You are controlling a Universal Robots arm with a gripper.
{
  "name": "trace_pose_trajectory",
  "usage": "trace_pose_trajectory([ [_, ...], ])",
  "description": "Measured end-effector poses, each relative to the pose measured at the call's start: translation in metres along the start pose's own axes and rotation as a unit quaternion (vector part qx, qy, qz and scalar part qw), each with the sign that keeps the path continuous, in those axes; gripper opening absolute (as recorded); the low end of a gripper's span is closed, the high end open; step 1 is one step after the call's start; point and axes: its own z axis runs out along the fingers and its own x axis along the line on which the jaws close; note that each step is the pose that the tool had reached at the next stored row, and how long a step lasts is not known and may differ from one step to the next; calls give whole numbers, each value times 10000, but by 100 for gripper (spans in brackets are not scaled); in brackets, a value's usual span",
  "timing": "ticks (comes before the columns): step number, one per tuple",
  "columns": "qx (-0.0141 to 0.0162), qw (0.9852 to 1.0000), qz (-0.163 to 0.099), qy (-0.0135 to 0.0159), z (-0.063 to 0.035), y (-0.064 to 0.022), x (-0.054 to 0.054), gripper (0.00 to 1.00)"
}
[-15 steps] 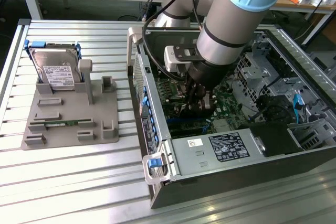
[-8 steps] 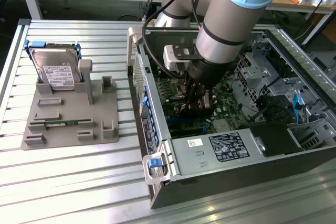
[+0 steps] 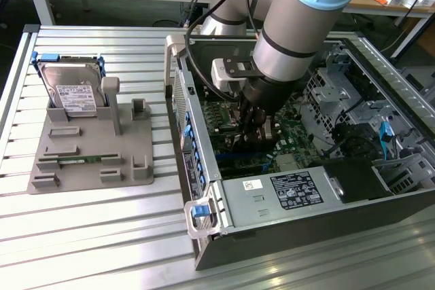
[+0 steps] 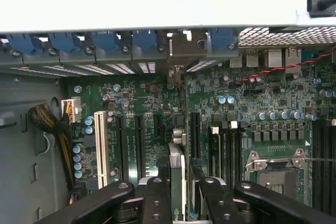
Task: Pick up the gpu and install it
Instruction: 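Insert the gpu into the slot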
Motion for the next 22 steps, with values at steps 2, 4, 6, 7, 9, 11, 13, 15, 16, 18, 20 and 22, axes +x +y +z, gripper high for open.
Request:
trace_pose_trajectory([
  [2,-1,10000,-25,0,1,0,-6,26],
  [4,-2,10000,-40,0,2,1,-19,26],
  [6,-2,10000,-39,2,1,1,-20,26],
  [7,-1,10000,-39,9,1,0,-20,26],
  [9,2,9999,-37,109,1,1,-20,26],
  [11,5,9998,-36,207,2,1,-29,26],
  [13,5,9998,-40,208,3,1,-42,26],
  [15,5,9998,-52,208,3,2,-57,26],
  [16,4,9998,-67,208,3,3,-61,26],
  [18,3,9998,-101,194,3,4,-66,26],
  [20,5,9998,-101,180,-7,7,-67,26],
  [22,3,9998,-111,163,-11,10,-66,26],
])
